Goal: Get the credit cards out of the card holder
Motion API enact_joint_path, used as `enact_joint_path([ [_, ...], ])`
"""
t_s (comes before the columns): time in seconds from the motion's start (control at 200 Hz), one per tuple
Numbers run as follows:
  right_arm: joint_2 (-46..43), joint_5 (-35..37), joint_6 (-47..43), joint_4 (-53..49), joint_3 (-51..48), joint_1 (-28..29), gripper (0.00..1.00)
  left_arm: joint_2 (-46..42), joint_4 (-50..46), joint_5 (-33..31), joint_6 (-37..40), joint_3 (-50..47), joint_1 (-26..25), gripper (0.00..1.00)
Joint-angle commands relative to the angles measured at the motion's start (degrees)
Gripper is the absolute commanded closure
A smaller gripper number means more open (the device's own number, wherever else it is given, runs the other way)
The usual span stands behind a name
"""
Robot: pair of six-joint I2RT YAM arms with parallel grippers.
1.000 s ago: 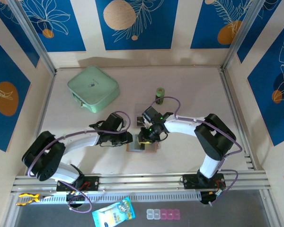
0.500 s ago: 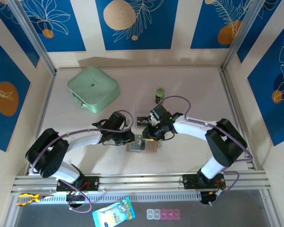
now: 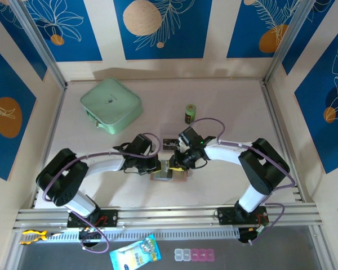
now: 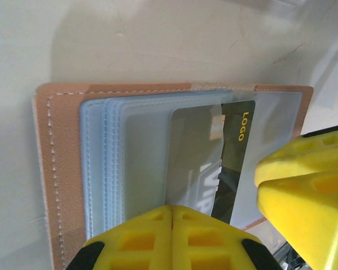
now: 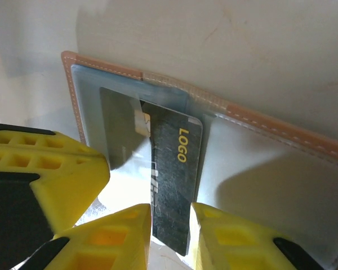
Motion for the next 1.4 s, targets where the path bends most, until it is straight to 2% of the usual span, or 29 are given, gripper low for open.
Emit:
enact_joint_path([
  [0.0, 1.32, -1.96, 0.62, 1.08, -0.86, -0.28, 0.75, 1.32, -2.66, -0.66, 0.85, 1.14, -0.36, 0.97],
  [0.395, 1.83, -4.15, 1.60, 3.83, -1.67, -0.46, 0.76, 2.39, -3.67, -0.76, 1.13, 1.39, -0.28, 0.97],
  [0.575, 0.16, -0.07, 1.31, 0.92, -1.98, -0.50, 0.76, 2.47, -4.05, -1.02, 1.16, 1.48, -0.32, 0.97],
  [0.865, -1.81, -0.25, 1.44, 1.44, -3.23, -0.89, 0.76, 2.74, -4.28, -1.28, 1.01, 1.47, -0.25, 0.98],
  [1.145, 1.34, -3.63, 2.21, 4.17, -3.16, -0.81, 0.76, 2.74, -4.27, -1.19, 0.99, 1.39, -0.29, 0.98],
  [1.395, 0.32, -5.74, 3.78, 6.87, -3.42, -0.77, 0.78, 2.74, -4.15, -1.19, 0.89, 1.30, -0.29, 0.98],
])
